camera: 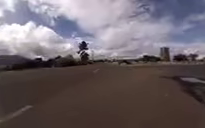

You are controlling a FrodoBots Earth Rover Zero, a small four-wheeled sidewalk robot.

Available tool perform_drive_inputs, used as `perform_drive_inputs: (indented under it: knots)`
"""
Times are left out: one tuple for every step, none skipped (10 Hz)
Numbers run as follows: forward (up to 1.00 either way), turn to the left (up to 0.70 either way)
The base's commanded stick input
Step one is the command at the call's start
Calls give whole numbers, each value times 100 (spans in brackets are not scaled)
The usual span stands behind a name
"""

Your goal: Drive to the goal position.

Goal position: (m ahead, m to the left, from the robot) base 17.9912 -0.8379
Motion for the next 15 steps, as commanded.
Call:
perform_drive_inputs:
  knots:
    - [70, 0]
    - [70, 0]
    - [70, 0]
    - [70, 0]
    - [70, 0]
    - [70, 0]
    - [70, 0]
    - [70, 0]
    - [70, 0]
    - [70, 0]
    - [70, 0]
    - [70, 0]
    - [70, 0]
    - [70, 0]
    - [70, 0]
